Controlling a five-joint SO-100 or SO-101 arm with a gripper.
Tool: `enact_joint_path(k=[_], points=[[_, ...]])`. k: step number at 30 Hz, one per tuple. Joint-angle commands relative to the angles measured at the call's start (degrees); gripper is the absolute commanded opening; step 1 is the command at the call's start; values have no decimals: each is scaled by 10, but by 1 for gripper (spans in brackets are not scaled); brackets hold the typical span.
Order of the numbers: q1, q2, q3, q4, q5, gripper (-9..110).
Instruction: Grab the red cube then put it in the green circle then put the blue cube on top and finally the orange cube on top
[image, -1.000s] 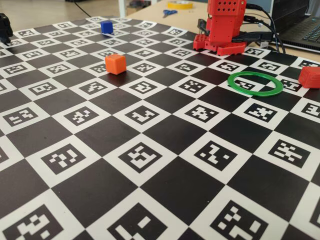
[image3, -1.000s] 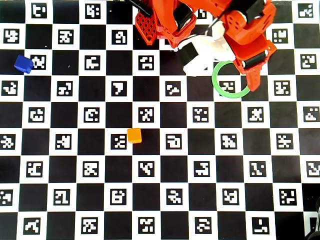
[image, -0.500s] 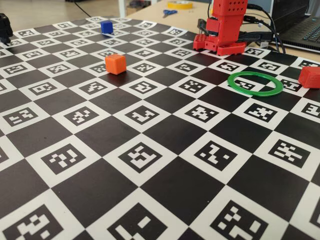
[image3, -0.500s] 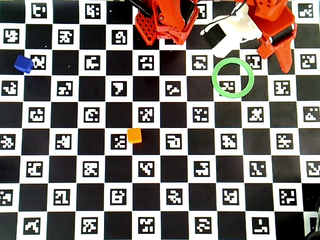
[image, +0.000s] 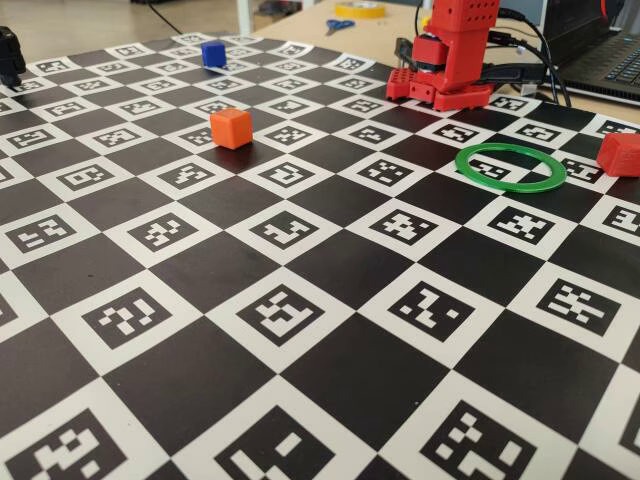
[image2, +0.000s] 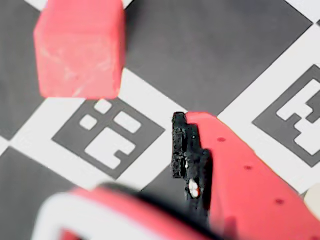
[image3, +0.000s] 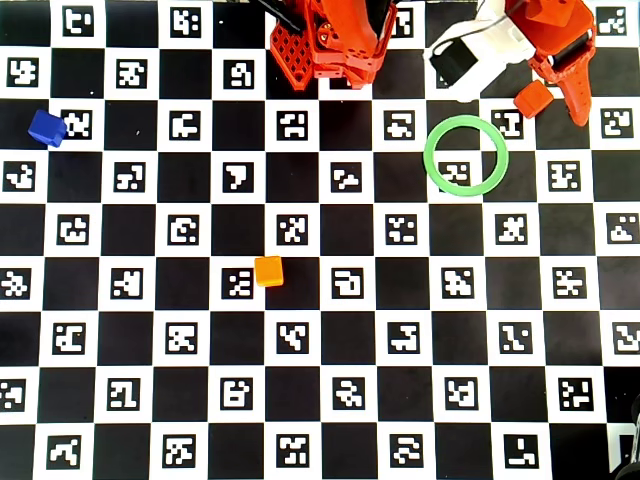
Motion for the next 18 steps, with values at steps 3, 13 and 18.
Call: enact_joint_path(k=[3, 13, 18], points=[[-39, -31, 37, -84, 14, 56], [-95, -114, 49, -137, 50, 59], [-91, -147, 44, -157, 56, 59]])
